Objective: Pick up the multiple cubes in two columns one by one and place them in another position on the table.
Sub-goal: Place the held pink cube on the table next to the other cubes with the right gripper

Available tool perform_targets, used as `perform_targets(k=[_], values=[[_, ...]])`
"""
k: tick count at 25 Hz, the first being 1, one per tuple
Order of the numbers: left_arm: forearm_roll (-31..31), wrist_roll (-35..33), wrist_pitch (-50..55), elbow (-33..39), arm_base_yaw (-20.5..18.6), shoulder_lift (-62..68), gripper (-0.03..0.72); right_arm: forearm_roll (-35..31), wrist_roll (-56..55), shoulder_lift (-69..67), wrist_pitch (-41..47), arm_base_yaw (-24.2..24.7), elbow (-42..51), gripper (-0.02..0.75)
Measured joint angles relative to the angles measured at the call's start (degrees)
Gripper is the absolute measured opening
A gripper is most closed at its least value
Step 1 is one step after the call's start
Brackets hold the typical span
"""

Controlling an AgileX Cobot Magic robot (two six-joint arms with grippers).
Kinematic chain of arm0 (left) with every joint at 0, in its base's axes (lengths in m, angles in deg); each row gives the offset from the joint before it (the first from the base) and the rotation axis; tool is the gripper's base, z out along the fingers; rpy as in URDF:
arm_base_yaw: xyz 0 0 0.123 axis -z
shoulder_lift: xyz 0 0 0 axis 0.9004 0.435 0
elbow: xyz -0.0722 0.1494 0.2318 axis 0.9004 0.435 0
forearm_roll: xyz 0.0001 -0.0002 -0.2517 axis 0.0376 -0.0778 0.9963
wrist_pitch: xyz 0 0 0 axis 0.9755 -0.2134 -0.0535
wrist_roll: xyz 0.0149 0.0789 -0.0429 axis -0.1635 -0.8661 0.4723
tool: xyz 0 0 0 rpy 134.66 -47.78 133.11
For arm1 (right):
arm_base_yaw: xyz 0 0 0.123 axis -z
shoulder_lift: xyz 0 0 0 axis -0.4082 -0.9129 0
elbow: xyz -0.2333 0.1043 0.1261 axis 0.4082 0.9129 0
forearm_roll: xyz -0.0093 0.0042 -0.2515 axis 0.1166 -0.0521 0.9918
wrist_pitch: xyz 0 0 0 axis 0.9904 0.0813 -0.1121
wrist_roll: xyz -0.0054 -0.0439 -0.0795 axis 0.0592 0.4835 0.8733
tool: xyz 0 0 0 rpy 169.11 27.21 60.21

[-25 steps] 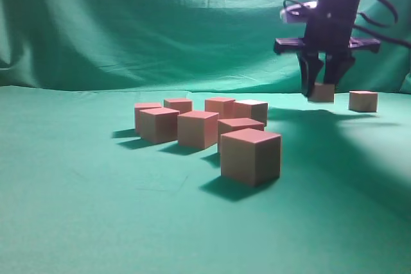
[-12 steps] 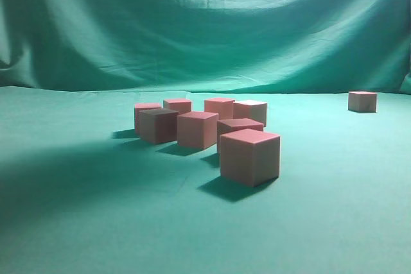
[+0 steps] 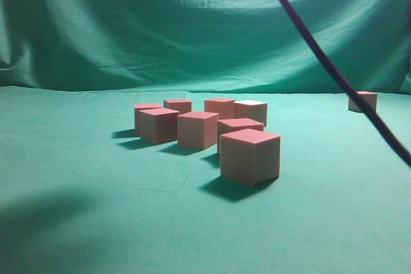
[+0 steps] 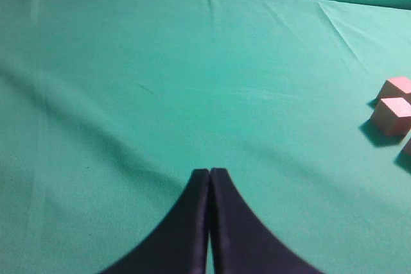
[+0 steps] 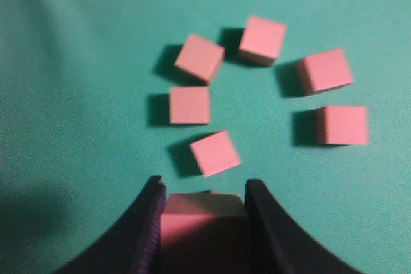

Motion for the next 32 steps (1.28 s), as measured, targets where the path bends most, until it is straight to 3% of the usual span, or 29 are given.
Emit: perform_targets(k=[5, 11, 22, 32], values=[[0.0, 0.0, 0.0, 0.0, 0.0, 0.0, 0.000, -4.6, 6.8, 2.2, -4.1, -7.5, 10.8, 0.257], [0.0, 0.0, 0.0, 0.0, 0.0, 0.0, 0.000, -6.4, 12.7, -1.4, -4.4, -14.0, 11.9, 0.257], [0.0, 0.0, 0.0, 0.0, 0.0, 0.0, 0.000, -5.1, 21.7, -9.1, -5.2, -14.9, 12.0, 0.257], [0.0, 0.0, 0.0, 0.0, 0.0, 0.0, 0.000, -3.0, 22.5, -13.0, -8.8, -14.9, 12.0, 0.257]])
